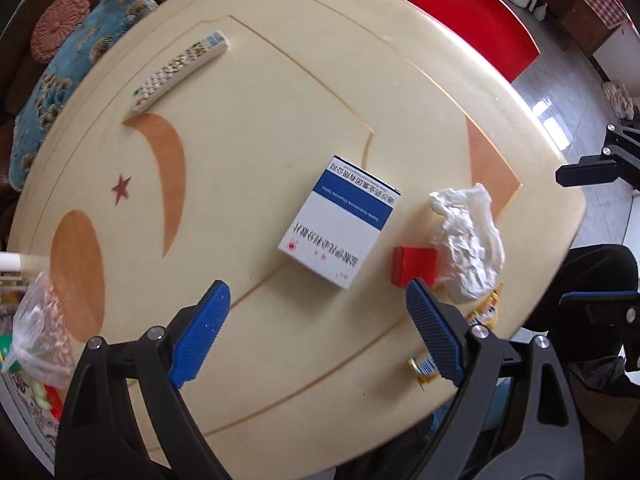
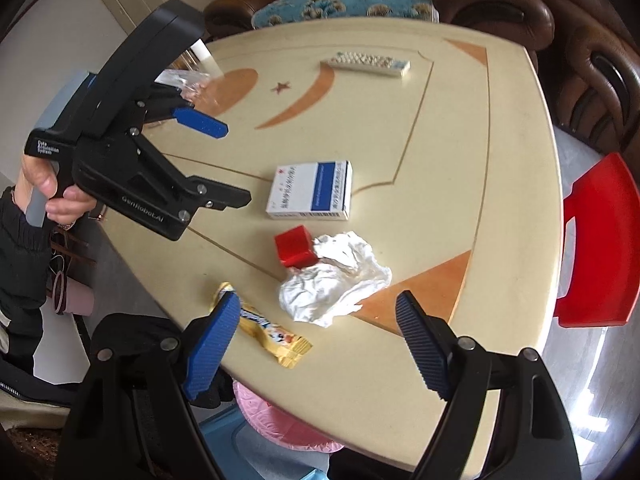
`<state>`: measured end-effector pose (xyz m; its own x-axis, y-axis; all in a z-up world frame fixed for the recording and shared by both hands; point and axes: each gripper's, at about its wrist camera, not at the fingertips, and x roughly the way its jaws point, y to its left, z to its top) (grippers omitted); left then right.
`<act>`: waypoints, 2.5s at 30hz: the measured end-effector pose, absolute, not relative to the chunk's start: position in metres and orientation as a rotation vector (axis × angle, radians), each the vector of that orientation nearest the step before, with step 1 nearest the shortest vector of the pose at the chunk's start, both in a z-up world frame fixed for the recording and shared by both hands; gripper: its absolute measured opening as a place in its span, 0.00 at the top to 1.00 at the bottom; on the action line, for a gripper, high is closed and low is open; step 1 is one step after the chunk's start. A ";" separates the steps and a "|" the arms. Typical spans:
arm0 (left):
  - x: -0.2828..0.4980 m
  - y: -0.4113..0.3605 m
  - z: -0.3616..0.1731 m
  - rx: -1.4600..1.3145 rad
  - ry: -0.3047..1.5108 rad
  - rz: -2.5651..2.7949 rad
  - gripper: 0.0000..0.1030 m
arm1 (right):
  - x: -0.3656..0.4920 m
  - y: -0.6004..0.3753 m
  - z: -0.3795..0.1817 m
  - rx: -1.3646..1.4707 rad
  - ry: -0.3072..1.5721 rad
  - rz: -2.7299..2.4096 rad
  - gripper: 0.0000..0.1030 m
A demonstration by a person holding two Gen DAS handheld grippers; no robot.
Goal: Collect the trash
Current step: 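Move left gripper to the white-blue tablet box while right gripper moves to the tissue, then close left gripper on the tablet box while right gripper pinches the crumpled tissue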
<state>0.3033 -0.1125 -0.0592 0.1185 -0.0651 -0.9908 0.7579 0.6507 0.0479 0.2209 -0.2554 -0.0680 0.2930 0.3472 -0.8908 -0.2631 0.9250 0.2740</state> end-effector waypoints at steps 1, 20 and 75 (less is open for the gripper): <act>0.305 -0.115 -0.064 0.663 1.330 -0.676 0.15 | 0.223 -0.255 -0.073 0.072 1.215 0.405 0.24; 0.316 -0.150 -0.105 0.758 1.353 -0.765 0.14 | 0.240 -0.240 -0.112 0.021 1.265 0.424 0.24; 0.340 -0.127 -0.140 0.579 1.376 -0.640 0.32 | 0.226 -0.215 -0.137 -0.143 1.152 0.296 0.72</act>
